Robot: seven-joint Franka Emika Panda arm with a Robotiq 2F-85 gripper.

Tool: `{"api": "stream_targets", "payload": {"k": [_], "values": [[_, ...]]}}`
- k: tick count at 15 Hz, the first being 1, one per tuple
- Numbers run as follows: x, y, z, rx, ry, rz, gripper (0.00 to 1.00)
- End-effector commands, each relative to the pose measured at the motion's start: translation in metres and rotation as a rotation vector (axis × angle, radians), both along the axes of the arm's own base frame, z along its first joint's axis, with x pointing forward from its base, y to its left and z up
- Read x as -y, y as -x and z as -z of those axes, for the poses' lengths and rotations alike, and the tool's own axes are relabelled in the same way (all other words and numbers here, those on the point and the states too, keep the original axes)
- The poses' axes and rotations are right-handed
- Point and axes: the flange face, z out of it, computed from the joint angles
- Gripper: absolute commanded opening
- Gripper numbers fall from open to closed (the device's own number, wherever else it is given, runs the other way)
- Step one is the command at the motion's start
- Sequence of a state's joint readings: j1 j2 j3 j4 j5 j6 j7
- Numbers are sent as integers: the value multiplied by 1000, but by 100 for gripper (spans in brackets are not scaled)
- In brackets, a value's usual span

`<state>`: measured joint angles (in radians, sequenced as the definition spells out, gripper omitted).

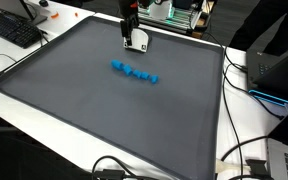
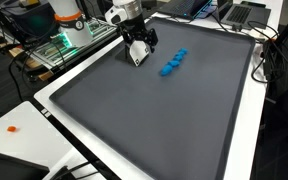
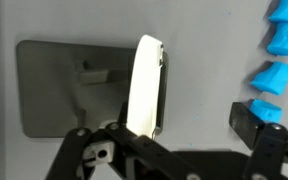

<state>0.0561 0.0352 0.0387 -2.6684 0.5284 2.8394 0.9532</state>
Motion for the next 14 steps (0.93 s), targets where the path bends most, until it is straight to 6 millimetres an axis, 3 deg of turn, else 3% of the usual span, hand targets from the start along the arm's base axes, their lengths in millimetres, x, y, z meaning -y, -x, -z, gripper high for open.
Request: {"api": "stream_targets", "payload": {"k": [1, 8, 14], "values": [[2, 7, -13, -15, 8, -12, 100], [3, 11, -52, -56, 50, -91, 100], [-7, 11, -97, -125, 154, -356, 100]]}}
